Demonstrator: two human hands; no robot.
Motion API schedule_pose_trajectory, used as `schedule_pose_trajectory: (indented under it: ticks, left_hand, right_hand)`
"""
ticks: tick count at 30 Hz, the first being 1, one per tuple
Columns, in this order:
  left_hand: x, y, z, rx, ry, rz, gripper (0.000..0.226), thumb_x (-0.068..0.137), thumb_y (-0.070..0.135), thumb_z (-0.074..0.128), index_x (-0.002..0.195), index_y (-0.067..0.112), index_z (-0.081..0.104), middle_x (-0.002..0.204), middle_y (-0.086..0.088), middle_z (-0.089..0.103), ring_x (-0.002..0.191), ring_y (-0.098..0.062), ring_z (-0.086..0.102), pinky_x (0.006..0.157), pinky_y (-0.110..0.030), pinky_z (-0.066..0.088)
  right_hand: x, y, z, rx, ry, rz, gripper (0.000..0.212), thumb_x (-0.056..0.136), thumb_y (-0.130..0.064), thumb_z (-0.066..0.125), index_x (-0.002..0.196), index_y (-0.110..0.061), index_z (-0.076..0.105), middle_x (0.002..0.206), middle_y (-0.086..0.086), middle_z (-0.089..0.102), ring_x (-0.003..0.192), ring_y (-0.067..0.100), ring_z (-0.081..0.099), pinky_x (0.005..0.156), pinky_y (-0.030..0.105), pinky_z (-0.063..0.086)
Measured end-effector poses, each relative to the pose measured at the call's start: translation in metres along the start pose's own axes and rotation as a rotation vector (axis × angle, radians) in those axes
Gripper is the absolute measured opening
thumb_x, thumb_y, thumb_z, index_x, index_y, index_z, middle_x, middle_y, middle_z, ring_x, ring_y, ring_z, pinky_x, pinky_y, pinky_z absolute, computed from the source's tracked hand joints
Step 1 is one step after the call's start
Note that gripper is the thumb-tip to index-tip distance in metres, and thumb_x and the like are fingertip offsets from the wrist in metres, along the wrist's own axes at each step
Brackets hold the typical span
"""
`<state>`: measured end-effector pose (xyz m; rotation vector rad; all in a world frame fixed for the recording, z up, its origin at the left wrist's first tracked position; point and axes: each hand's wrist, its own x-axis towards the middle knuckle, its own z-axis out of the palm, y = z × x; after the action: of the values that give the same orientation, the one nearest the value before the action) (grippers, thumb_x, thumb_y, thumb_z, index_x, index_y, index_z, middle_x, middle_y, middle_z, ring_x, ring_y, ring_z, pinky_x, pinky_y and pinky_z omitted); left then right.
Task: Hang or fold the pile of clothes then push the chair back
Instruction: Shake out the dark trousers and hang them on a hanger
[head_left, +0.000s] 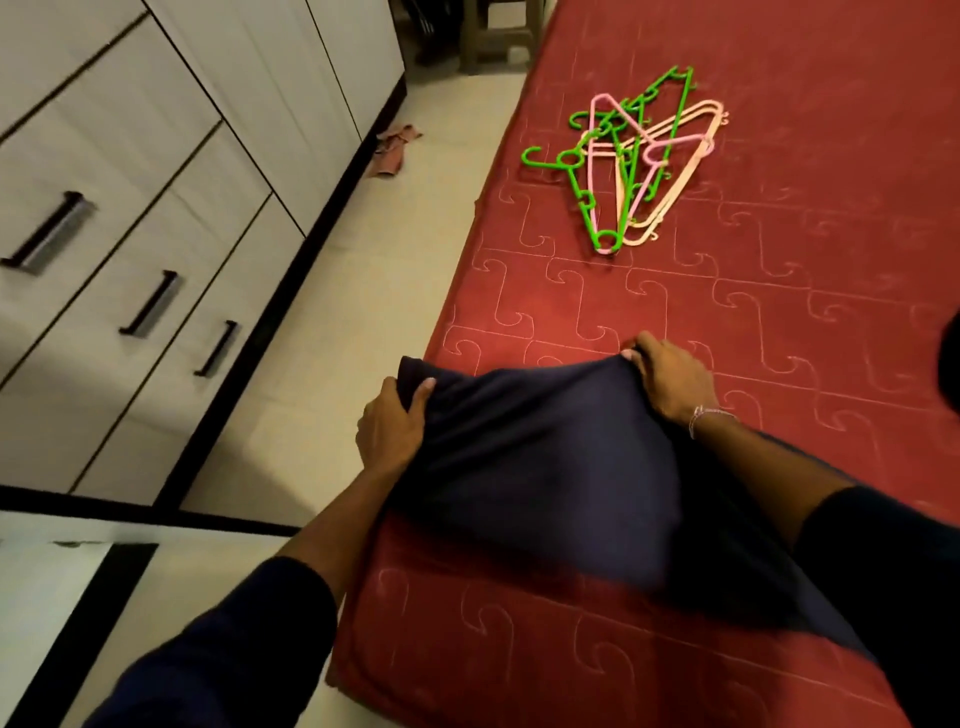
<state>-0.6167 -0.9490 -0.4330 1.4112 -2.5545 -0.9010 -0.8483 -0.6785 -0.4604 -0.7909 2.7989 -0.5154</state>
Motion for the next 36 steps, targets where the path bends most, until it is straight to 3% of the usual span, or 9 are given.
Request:
schedule_pose_trajectory:
  ticks: [9,14,18,21,23,25,29,33,36]
  left_hand:
    - [0.020,-0.001,0.028,0.206,0.073,-0.122,0.072,0.095,0.072,0.029,0.113,0.007,0.053,0.109,-0.017,0.066,0.098,-0.038,0.064,0.076,-0.043,0.046]
    - [0.029,0.001,0.029,0.295,0.048,-0.186,0.086,0.092,0.077,0.019,0.116,0.003,0.057,0.112,-0.020,0.065,0.101,-0.040,0.063,0.079,-0.045,0.046]
    - [0.016,0.017,0.029,0.303,0.189,-0.174,0.069,0.100,0.061,0.036,0.124,-0.002,0.044,0.119,-0.025,0.059,0.100,-0.045,0.062,0.078,-0.047,0.046]
    - [0.004,0.040,0.032,0.420,0.292,0.005,0.048,0.099,0.039,0.054,0.122,-0.002,0.043,0.123,-0.026,0.053,0.109,-0.044,0.052,0.087,-0.052,0.044]
    - [-0.005,0.060,0.040,0.464,0.278,0.200,0.044,0.094,0.032,0.058,0.120,-0.002,0.047,0.122,-0.026,0.054,0.113,-0.043,0.050,0.093,-0.053,0.042]
    - [-0.017,0.086,0.056,0.443,0.186,0.419,0.042,0.091,0.029,0.060,0.118,-0.002,0.053,0.119,-0.026,0.057,0.111,-0.043,0.053,0.093,-0.054,0.043]
    - [-0.060,0.141,0.098,0.301,-0.016,0.845,0.031,0.090,0.032,0.047,0.096,0.005,0.060,0.093,-0.016,0.062,0.088,-0.038,0.057,0.075,-0.048,0.048]
    - [-0.112,0.194,0.146,0.236,-0.262,1.043,0.016,0.093,0.026,0.061,0.099,0.012,0.063,0.098,-0.007,0.063,0.092,-0.032,0.056,0.077,-0.047,0.047]
    - [-0.145,0.227,0.177,0.293,-0.375,1.127,0.020,0.094,0.029,0.060,0.108,0.016,0.064,0.108,-0.004,0.064,0.102,-0.030,0.055,0.082,-0.045,0.045]
  right_hand:
    - [0.022,0.018,-0.005,0.052,-0.175,-0.035,0.035,0.106,-0.047,0.032,0.116,-0.018,0.048,0.089,0.025,0.065,0.077,0.039,0.058,0.069,0.040,0.040]
    - [0.025,0.022,-0.005,0.100,-0.217,0.070,0.035,0.106,-0.041,0.041,0.118,-0.010,0.050,0.103,0.027,0.066,0.094,0.043,0.061,0.077,0.039,0.039]
    - [0.012,0.019,-0.008,0.189,-0.158,0.150,0.035,0.103,-0.034,0.052,0.117,-0.002,0.047,0.110,0.027,0.065,0.101,0.045,0.060,0.074,0.034,0.033]
    - [-0.011,0.010,-0.009,0.181,-0.149,0.129,0.039,0.104,-0.037,0.048,0.119,-0.001,0.044,0.117,0.024,0.059,0.106,0.043,0.057,0.077,0.039,0.037]
    - [-0.033,0.008,-0.009,0.094,-0.124,0.092,0.051,0.104,-0.043,0.043,0.136,-0.003,0.041,0.128,0.020,0.054,0.116,0.042,0.053,0.093,0.046,0.042]
    - [-0.061,0.014,-0.011,-0.025,-0.083,0.089,0.056,0.105,-0.046,0.037,0.148,-0.010,0.034,0.135,0.017,0.052,0.121,0.039,0.051,0.104,0.050,0.039]
    - [-0.116,0.058,-0.024,-0.104,0.012,0.162,0.045,0.106,-0.037,0.029,0.142,-0.014,0.041,0.130,0.011,0.057,0.116,0.034,0.055,0.103,0.047,0.039]
    - [-0.172,0.120,-0.052,-0.142,0.003,0.260,0.031,0.104,-0.031,0.042,0.127,-0.012,0.051,0.121,0.011,0.058,0.110,0.035,0.056,0.098,0.045,0.042]
    - [-0.213,0.168,-0.072,-0.169,-0.031,0.333,0.036,0.099,-0.032,0.055,0.129,-0.013,0.054,0.122,0.011,0.058,0.110,0.035,0.056,0.095,0.045,0.043]
